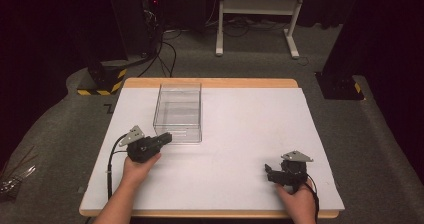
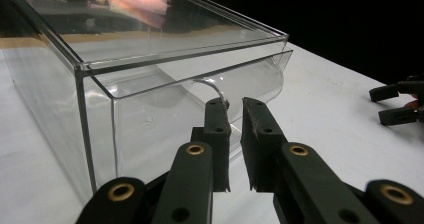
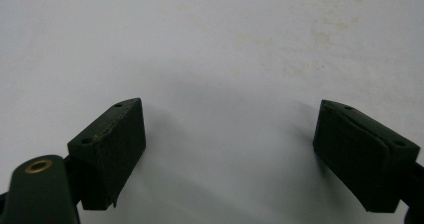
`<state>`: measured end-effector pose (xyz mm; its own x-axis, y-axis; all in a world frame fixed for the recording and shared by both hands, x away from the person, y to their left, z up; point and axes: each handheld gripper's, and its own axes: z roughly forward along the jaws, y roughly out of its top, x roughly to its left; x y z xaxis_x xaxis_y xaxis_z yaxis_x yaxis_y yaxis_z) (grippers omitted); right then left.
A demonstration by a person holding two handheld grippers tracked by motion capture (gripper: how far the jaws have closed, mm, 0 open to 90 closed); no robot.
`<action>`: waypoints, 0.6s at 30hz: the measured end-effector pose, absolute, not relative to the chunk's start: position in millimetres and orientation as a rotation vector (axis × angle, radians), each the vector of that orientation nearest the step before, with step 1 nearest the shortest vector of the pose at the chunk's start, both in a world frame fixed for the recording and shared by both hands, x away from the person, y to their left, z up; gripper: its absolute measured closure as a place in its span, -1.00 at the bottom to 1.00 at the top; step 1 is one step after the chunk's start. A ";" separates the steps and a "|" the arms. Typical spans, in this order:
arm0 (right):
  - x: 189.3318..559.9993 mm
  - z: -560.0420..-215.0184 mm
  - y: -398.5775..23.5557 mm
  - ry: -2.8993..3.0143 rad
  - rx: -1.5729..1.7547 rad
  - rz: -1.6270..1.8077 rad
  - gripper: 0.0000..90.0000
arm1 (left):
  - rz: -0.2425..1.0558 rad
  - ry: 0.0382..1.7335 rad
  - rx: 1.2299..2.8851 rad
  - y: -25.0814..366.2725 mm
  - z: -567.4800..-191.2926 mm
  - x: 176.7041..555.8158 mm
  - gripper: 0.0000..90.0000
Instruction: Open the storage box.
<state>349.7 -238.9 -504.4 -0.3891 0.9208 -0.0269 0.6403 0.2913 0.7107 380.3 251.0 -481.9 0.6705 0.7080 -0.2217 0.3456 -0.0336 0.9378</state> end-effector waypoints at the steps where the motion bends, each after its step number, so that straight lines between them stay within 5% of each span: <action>1: 349.7 -504.4 -238.9 2.131 1.396 0.868 -0.70 | 0.361 0.875 1.637 251.0 -481.9 380.3 0.82; 18: 349.6 -504.3 -238.8 2.131 1.396 0.867 -0.70 | 0.337 0.851 1.649 254.3 -482.0 365.3 0.85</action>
<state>349.6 -238.8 -504.3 -0.3894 0.9207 -0.0271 0.6401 0.2916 0.7108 365.3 254.3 -482.0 0.6915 0.6866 -0.2244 0.3473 -0.0436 0.9367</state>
